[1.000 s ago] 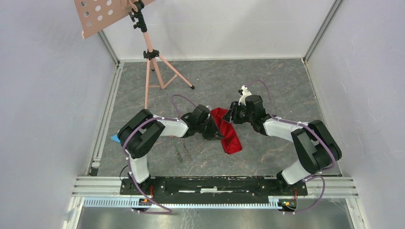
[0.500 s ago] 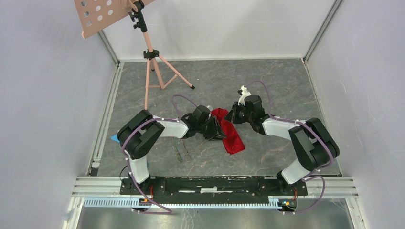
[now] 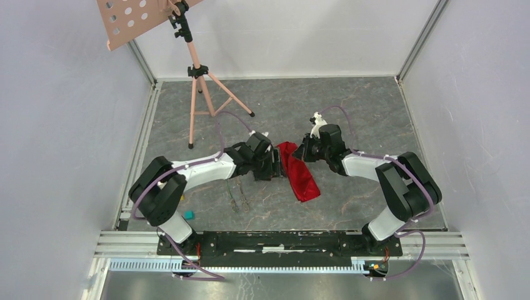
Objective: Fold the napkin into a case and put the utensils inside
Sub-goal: Pick up the top corner of the smaller rectangle folded napkin from the center of the board, then grasp the top corner of the smaller rectangle folded napkin from the folded napkin.
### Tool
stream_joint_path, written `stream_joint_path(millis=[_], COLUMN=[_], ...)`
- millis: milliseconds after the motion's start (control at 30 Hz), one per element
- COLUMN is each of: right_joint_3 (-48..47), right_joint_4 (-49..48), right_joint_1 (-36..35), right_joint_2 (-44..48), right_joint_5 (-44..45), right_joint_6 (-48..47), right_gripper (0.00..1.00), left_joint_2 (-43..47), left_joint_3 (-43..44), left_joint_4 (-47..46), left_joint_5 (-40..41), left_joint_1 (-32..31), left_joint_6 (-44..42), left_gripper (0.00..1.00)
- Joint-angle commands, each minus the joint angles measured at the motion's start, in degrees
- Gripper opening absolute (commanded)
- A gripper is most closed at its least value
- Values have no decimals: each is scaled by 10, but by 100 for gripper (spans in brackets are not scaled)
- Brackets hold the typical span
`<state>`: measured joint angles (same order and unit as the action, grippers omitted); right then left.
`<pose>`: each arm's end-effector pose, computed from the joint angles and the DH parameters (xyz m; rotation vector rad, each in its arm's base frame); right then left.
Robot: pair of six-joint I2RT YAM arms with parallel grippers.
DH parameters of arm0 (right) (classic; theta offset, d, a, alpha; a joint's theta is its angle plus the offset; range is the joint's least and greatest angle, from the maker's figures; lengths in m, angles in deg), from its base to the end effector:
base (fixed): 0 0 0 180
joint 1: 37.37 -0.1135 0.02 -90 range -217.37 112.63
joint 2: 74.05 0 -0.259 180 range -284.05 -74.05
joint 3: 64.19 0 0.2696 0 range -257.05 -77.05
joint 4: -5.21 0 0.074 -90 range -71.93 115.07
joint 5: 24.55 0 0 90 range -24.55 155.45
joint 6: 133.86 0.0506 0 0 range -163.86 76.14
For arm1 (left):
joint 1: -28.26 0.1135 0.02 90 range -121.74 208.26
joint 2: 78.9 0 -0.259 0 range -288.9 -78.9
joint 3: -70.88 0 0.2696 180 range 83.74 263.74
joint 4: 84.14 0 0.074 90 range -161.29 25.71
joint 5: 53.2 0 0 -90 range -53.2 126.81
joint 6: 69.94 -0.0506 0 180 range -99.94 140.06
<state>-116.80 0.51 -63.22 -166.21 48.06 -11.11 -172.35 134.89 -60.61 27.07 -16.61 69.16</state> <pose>0.2976 0.1610 0.1308 -0.0447 2.2947 0.8898 0.2385 -0.2494 0.1406 -0.0228 2.7048 -0.8190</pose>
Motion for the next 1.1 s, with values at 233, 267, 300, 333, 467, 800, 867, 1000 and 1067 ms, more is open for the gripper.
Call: stream_joint_path(millis=[233,267,300,333,467,800,867,1000,1067], right_joint_3=[-8,-7,-7,-7,-9,-13,-10,-13,-9], right_joint_4=[-55,-55,-55,-54,-56,-60,-62,-60,-65], right_joint_1=[0,0,-1,-1,0,0,0,0,0], right_joint_2=[-7,-7,-8,-8,-12,-18,-18,-22,-21], right_joint_5=[-31,-31,-31,-32,-38,-46,-45,-48,-47], right_joint_6=[4,4,4,3,3,4,4,2,5], right_gripper=[0,1,0,0,0,0,0,0,0], left_joint_2=[7,-9,-27,-45,-100,-166,-174,-187,-193], left_joint_3=[150,164,181,194,244,316,323,336,340], left_joint_4=[69,72,78,80,92,130,131,138,139], left_joint_5=[81,79,75,73,89,224,235,251,254], left_joint_1=[35,36,38,38,38,7,2,-6,-9], left_joint_6=[-208,-214,-214,-216,-231,-271,-281,-293,-298], left_gripper=[66,62,57,52,38,38,39,39,37])
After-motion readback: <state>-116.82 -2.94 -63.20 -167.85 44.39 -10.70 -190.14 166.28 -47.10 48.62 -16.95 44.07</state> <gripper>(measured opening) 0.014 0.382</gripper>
